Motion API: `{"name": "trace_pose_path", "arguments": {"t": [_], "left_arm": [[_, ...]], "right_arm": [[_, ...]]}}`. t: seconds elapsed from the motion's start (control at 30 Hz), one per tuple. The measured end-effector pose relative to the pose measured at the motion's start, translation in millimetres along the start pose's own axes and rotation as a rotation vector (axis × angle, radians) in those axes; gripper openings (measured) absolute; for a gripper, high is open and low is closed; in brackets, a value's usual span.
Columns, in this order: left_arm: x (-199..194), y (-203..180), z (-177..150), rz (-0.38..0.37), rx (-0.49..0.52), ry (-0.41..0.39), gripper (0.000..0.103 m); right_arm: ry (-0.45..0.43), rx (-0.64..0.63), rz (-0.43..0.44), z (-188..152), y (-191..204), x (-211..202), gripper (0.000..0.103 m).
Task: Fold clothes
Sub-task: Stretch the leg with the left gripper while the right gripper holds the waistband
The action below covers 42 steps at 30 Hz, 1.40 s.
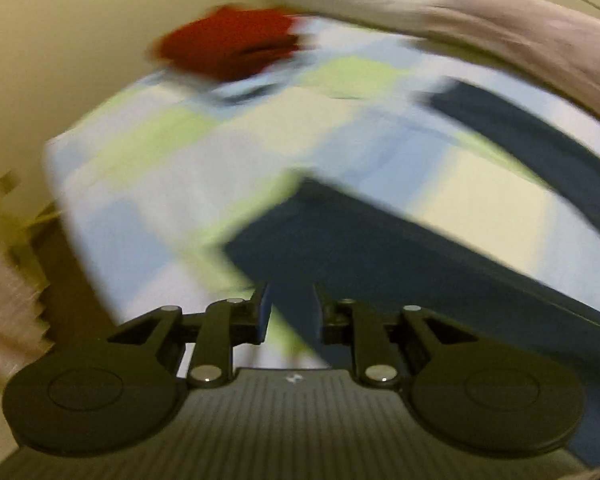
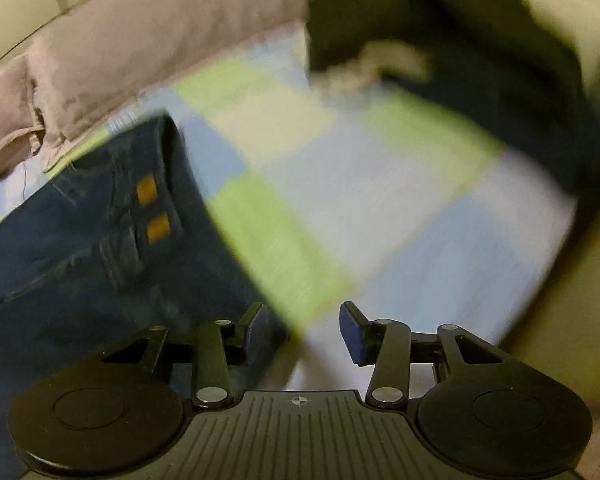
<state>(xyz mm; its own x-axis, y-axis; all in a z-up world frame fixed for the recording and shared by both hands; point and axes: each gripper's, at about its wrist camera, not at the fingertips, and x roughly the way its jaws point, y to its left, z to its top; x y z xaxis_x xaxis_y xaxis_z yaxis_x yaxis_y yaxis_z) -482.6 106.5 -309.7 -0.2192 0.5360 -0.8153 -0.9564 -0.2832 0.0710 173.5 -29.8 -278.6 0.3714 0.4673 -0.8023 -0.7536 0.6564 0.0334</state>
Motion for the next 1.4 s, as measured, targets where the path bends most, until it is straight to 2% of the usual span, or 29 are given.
{"name": "trace_pose_path", "arguments": {"t": [0.07,0.17,0.27,0.37,0.53,0.67,0.73,0.8,0.87,0.93,0.97,1.03,1.1,1.2,1.33,1.4], "left_arm": [[-10,-32,0,-0.093,0.058,0.003,0.017],[-17,-78,-3,-0.225,0.114,0.022,0.018],[-16,-107,-6,-0.310,0.123,0.045,0.018],[-15,-133,-8,-0.386,0.128,0.069,0.018],[-2,-149,-5,-0.418,0.094,0.117,0.017],[9,-159,-3,-0.417,0.063,0.150,0.017],[15,-164,-3,-0.407,0.057,0.159,0.017],[19,-169,-1,-0.400,0.059,0.161,0.017],[19,-174,-1,-0.396,0.074,0.151,0.017],[22,-178,-2,-0.374,0.110,0.140,0.017],[24,-180,-3,-0.360,0.127,0.137,0.017],[27,-183,-6,-0.334,0.155,0.136,0.017],[30,-185,-9,-0.313,0.181,0.135,0.017],[27,-184,-9,-0.299,0.205,0.133,0.017],[26,-178,-7,-0.297,0.157,0.134,0.017],[26,-181,-9,-0.303,0.156,0.130,0.017]], "right_arm": [[-0.056,-0.112,0.074,12,23,4,0.045],[-0.024,-0.215,0.204,23,54,36,0.045],[0.019,-0.193,0.315,35,57,73,0.045],[0.086,-0.127,0.390,52,38,106,0.045],[0.207,-0.011,0.591,79,7,153,0.045],[0.256,0.084,0.756,98,-6,179,0.045],[0.264,0.084,0.810,106,-2,189,0.044],[0.252,0.020,0.791,112,7,191,0.007],[0.174,-0.074,0.767,119,16,177,0.005],[0.063,-0.102,0.766,125,14,158,0.004],[0.036,-0.100,0.748,126,10,156,0.004],[0.101,-0.133,0.655,114,14,177,0.004],[0.084,-0.164,0.614,102,20,185,0.005],[0.098,-0.082,0.565,106,14,175,0.011],[-0.008,-0.122,0.347,109,15,129,0.013],[-0.048,-0.162,0.395,104,22,106,0.013]]}}
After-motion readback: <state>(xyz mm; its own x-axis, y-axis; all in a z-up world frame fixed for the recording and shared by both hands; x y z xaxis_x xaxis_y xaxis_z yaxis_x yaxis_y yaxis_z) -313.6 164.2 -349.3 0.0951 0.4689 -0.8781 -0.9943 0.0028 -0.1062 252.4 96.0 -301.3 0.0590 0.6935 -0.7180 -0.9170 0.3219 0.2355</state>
